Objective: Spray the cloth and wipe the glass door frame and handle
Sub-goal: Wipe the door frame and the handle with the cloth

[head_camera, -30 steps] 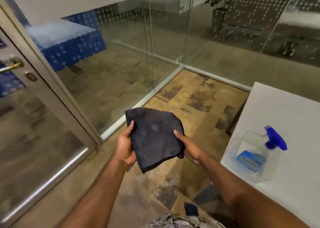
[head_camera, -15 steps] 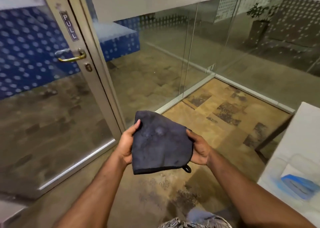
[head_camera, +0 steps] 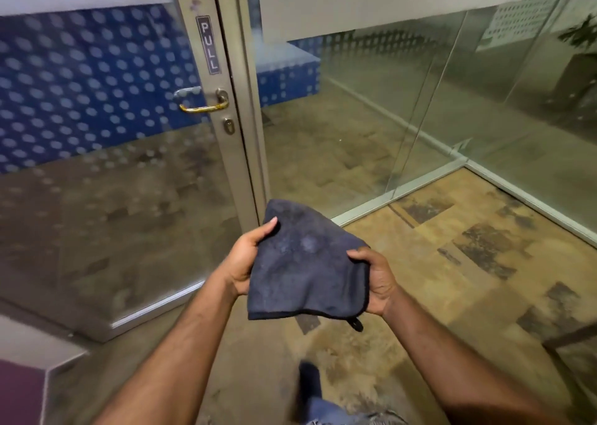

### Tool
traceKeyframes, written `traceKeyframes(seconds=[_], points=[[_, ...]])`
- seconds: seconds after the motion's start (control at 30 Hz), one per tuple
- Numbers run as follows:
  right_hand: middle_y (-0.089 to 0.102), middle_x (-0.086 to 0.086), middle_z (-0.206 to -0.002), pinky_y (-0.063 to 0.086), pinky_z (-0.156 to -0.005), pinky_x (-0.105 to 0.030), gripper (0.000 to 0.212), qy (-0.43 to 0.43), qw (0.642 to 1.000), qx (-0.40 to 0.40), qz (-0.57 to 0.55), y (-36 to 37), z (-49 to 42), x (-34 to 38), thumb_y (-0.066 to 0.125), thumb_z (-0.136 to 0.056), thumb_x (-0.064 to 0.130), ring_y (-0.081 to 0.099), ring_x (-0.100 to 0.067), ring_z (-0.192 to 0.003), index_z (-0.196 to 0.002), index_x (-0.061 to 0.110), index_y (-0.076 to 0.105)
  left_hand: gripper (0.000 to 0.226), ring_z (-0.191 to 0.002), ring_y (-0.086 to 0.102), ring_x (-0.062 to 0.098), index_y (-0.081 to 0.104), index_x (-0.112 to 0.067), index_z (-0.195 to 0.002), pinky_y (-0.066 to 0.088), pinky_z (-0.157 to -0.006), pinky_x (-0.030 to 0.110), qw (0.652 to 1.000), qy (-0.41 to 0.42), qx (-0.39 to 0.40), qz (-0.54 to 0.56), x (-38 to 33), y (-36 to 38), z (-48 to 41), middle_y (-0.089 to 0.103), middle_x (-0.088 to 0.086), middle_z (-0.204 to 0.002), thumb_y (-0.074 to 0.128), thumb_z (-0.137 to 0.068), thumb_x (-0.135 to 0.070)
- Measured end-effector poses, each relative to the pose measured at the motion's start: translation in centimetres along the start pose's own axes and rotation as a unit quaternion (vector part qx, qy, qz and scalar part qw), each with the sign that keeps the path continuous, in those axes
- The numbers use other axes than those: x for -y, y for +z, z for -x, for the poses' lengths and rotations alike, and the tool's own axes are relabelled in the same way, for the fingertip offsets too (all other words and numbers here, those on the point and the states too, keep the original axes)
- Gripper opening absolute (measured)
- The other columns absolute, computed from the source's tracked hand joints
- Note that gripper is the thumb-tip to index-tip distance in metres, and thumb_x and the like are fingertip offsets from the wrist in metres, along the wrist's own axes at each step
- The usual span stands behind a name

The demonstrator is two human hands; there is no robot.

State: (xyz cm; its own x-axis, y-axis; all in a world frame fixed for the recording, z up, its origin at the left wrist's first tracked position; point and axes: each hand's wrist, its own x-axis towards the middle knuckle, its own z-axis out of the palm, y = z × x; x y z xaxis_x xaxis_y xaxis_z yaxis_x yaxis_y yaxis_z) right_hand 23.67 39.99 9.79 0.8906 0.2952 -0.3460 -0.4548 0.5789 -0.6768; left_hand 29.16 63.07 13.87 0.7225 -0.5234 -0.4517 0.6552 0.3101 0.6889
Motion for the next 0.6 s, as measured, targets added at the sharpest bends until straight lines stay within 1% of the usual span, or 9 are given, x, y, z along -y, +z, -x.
traceKeyframes(seconds=[0.07, 0.13, 0.27, 0.33, 0.37, 0.4, 0.43, 0.53, 0.6], points=[[0.074, -0.017, -0.103, 0.057, -0.083, -0.038, 0.046, -0.005, 1.000, 0.001, -0.012, 0.6, -2.9, 1.1, 0.074, -0.059, 0.017, 0.072, -0.032, -0.094, -0.102, 0.002, 0.076, 0.042, -0.093, 0.072, 0.029, 0.080, -0.006, -0.098, 0.060, -0.082, 0.037, 1.000, 0.011, -0.016, -0.006, -2.4, -0.4, -1.5, 0.074, 0.015, -0.103, 0.058, -0.095, -0.041], [0.074, -0.019, -0.101, 0.057, -0.082, -0.038, 0.042, -0.014, 1.000, 0.005, -0.022, 1.1, -5.5, 2.3, 0.070, -0.061, 0.015, 0.072, -0.033, -0.093, -0.100, 0.000, 0.076, 0.042, -0.094, 0.072, 0.028, 0.080, -0.008, -0.098, 0.059, -0.083, 0.037, 0.999, 0.024, -0.040, -0.021, -5.0, -0.9, -2.9, 0.074, 0.014, -0.103, 0.057, -0.094, -0.043], [0.076, -0.018, -0.097, 0.060, -0.075, -0.036, 0.036, -0.047, 0.997, 0.019, -0.065, 2.1, -10.5, 5.0, 0.071, -0.065, 0.018, 0.074, -0.032, -0.091, -0.095, 0.000, 0.078, 0.042, -0.114, 0.057, 0.029, 0.067, -0.012, -0.119, 0.045, -0.100, 0.042, 0.991, 0.059, -0.098, -0.073, -10.2, -2.9, -6.2, 0.063, 0.014, -0.119, 0.052, -0.098, -0.044], [0.076, -0.018, -0.101, 0.059, -0.079, -0.036, 0.034, -0.059, 0.993, 0.031, -0.094, 2.5, -13.0, 6.2, 0.067, -0.075, 0.023, 0.073, -0.031, -0.095, -0.098, 0.000, 0.078, 0.042, -0.116, 0.056, 0.028, 0.062, -0.013, -0.130, 0.041, -0.107, 0.044, 0.983, 0.076, -0.139, -0.093, -12.1, -4.2, -7.9, 0.062, 0.012, -0.127, 0.050, -0.102, -0.040], [0.076, -0.018, -0.103, 0.059, -0.080, -0.037, 0.035, -0.063, 0.992, 0.027, -0.101, 2.7, -14.0, 6.9, 0.064, -0.078, 0.025, 0.073, -0.031, -0.096, -0.100, 0.001, 0.077, 0.041, -0.113, 0.058, 0.027, 0.060, -0.013, -0.133, 0.040, -0.108, 0.044, 0.978, 0.088, -0.165, -0.093, -12.6, -4.9, -8.6, 0.063, 0.010, -0.126, 0.049, -0.103, -0.038], [0.075, -0.018, -0.104, 0.059, -0.081, -0.037, 0.035, -0.065, 0.992, 0.017, -0.102, 2.8, -15.0, 7.6, 0.063, -0.079, 0.025, 0.073, -0.032, -0.098, -0.101, 0.001, 0.077, 0.039, -0.109, 0.061, 0.025, 0.060, -0.014, -0.132, 0.042, -0.105, 0.044, 0.972, 0.101, -0.190, -0.091, -13.0, -5.5, -9.3, 0.065, 0.008, -0.123, 0.049, -0.103, -0.037], [0.075, -0.018, -0.105, 0.059, -0.082, -0.038, 0.036, -0.063, 0.993, 0.009, -0.100, 3.0, -16.2, 8.4, 0.064, -0.079, 0.025, 0.073, -0.032, -0.098, -0.101, 0.001, 0.077, 0.034, -0.103, 0.063, 0.023, 0.062, -0.017, -0.127, 0.044, -0.098, 0.042, 0.967, 0.112, -0.210, -0.090, -13.4, -6.2, -10.0, 0.068, 0.006, -0.119, 0.049, -0.103, -0.037], [0.076, -0.016, -0.104, 0.059, -0.083, -0.038, 0.033, -0.062, 0.994, -0.001, -0.088, 4.0, -19.0, 10.2, 0.067, -0.079, 0.026, 0.073, -0.031, -0.098, -0.099, 0.002, 0.078, 0.021, -0.090, 0.066, 0.017, 0.066, -0.024, -0.110, 0.046, -0.079, 0.032, 0.956, 0.121, -0.259, -0.073, -14.3, -8.1, -11.4, 0.071, 0.001, -0.111, 0.050, -0.103, -0.035], [0.075, -0.016, -0.106, 0.059, -0.084, -0.039, 0.029, -0.067, 0.994, -0.018, -0.086, 4.9, -20.7, 11.1, 0.068, -0.078, 0.023, 0.073, -0.032, -0.097, -0.098, 0.004, 0.079, 0.016, -0.082, 0.068, 0.016, 0.066, -0.024, -0.106, 0.051, -0.070, 0.031, 0.947, 0.134, -0.287, -0.046, -15.2, -9.7, -12.1, 0.072, 0.000, -0.104, 0.051, -0.104, -0.031]])
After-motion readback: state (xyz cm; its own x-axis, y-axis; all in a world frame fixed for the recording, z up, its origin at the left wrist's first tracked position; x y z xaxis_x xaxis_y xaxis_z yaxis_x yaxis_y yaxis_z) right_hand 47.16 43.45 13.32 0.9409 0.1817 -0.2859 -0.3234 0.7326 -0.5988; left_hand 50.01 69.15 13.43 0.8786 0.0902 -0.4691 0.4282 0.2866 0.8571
